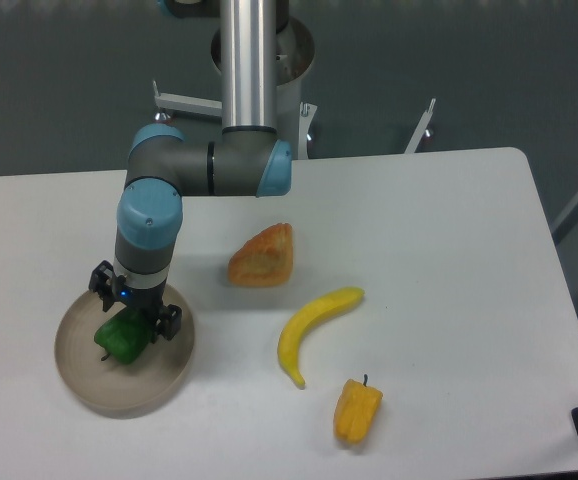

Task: Pick up the green pepper from the plate
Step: 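Lower the gripper onto the green pepper and close the fingers around it, then lift the grasped green pepper up off the plate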

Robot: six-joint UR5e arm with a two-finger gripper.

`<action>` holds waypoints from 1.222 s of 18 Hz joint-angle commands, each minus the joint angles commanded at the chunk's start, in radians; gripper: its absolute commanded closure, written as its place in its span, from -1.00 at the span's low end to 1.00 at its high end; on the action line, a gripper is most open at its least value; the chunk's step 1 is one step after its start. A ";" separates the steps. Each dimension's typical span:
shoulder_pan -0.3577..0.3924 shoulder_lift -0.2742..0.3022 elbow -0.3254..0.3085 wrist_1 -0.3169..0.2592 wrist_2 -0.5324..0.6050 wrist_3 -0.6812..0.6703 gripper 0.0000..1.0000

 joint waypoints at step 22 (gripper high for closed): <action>0.329 0.150 0.124 -0.311 0.077 0.495 0.38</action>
